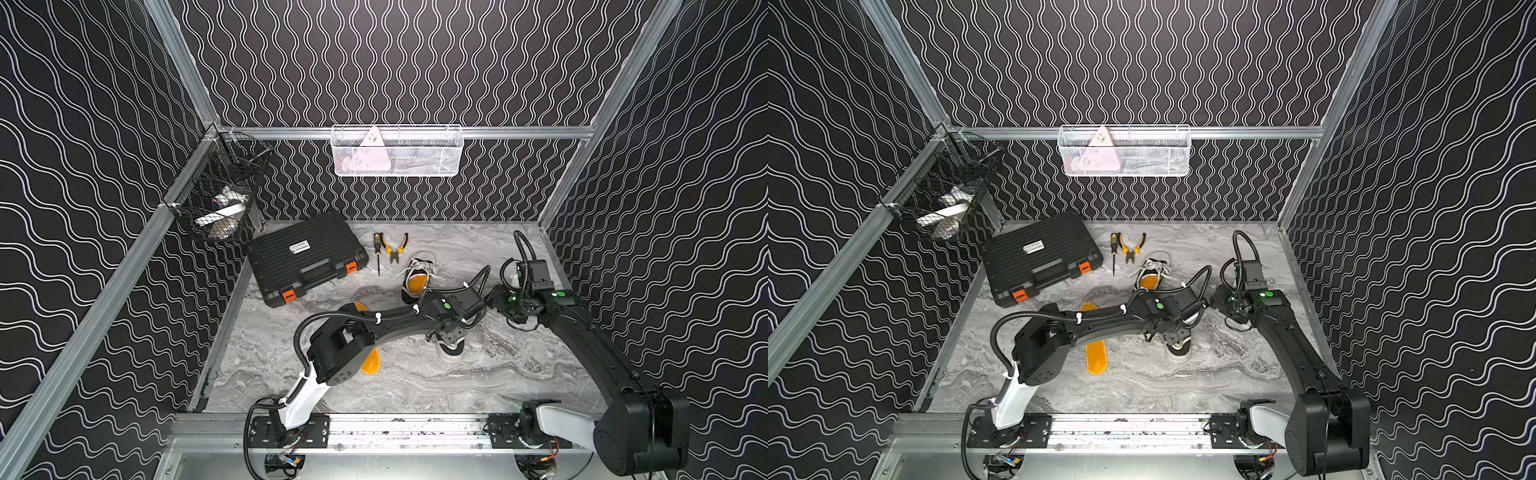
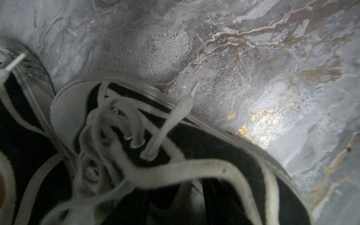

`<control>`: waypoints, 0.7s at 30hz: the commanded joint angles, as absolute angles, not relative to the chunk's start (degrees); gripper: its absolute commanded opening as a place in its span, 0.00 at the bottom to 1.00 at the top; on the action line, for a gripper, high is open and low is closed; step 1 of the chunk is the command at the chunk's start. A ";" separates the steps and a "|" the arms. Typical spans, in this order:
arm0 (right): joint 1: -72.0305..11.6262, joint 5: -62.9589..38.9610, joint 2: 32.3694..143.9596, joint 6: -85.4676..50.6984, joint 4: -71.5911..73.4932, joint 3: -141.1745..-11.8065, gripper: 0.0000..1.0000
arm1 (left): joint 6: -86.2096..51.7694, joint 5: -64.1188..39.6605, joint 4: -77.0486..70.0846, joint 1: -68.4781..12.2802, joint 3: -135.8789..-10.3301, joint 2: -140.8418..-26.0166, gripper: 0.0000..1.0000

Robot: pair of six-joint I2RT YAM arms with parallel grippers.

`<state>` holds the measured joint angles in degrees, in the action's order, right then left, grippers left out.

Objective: Insert the insole into the shoe
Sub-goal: Adjust the shoe at the center of the board.

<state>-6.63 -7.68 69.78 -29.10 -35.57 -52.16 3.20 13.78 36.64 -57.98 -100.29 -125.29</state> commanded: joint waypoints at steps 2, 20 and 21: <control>-6.51 -7.21 69.70 -28.93 -35.16 -53.25 0.60 | 5.80 19.43 34.35 -57.83 -102.41 -128.87 0.52; -6.28 -8.09 66.84 -27.25 -38.87 -52.85 0.59 | 0.40 7.81 41.21 -57.04 -106.78 -121.25 0.02; -6.24 -8.03 66.58 -27.40 -38.93 -52.53 0.59 | 0.26 7.85 41.48 -56.96 -106.85 -121.19 0.01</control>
